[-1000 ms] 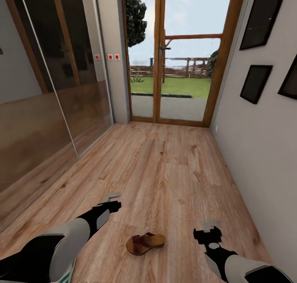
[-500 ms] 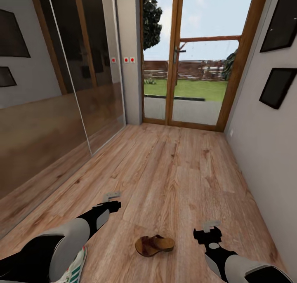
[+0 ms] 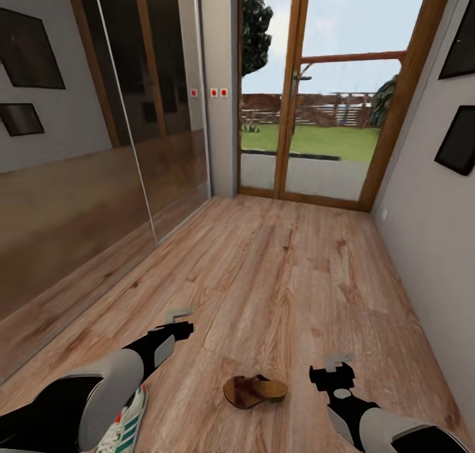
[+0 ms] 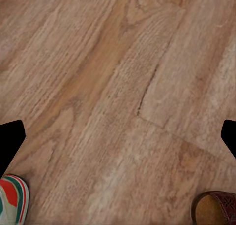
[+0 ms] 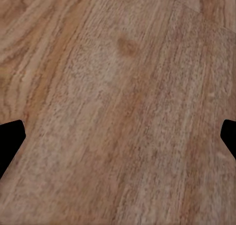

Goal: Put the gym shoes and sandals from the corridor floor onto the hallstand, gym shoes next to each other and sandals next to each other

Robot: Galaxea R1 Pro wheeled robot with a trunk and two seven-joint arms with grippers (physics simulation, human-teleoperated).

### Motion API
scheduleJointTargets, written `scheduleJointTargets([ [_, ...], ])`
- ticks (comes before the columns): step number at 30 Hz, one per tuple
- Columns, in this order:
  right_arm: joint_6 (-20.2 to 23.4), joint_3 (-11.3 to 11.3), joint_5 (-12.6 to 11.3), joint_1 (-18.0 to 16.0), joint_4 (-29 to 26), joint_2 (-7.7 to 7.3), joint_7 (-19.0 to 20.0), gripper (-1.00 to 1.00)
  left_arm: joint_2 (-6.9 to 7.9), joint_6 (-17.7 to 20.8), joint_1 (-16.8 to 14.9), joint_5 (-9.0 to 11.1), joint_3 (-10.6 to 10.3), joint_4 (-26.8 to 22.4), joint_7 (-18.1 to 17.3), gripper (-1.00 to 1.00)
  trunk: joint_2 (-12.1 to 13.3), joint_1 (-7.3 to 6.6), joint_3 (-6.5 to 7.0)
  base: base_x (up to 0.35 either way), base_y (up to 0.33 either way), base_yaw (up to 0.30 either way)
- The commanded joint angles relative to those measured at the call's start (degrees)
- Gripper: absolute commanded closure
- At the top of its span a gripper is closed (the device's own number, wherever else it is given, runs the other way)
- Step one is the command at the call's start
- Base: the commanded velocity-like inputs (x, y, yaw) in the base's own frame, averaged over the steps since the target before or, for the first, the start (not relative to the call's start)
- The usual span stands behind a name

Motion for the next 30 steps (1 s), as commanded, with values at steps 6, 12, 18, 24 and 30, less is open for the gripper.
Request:
scheduleJointTargets([
  [6,-0.37,0.49,-0.35,-0.08,0.22,0.06,-0.08,-1.00,-0.03,0.24,-0.01,0.48,0.25,-0.10,0.13,-1.00,-0.02,-0.01,-0.48,0.000,0.000,0.202],
  [12,-0.37,0.49,-0.35,-0.08,0.22,0.10,-0.08,-1.00,-0.03,0.24,-0.01,0.48,0.25,-0.10,0.13,-1.00,-0.02,-0.01,-0.90,0.000,0.000,0.224],
  [18,-0.37,0.49,-0.35,-0.08,0.22,0.10,-0.08,-1.00,-0.03,0.24,-0.01,0.48,0.23,-0.10,0.13,-1.00,-0.02,-0.01,-1.25,0.017,-0.022,0.203],
  [24,-0.37,0.49,-0.32,-0.08,0.22,0.11,-0.08,-1.00,-0.03,0.27,-0.01,0.48,0.21,-0.10,0.12,-1.00,-0.02,-0.01,-1.39,0.137,-0.195,0.075],
  [30,-0.37,0.49,-0.32,-0.08,0.22,0.11,-0.08,-1.00,-0.03,0.31,-0.01,0.48,0.21,-0.10,0.13,-1.00,-0.02,-0.01,-1.43,0.196,-0.277,0.020],
])
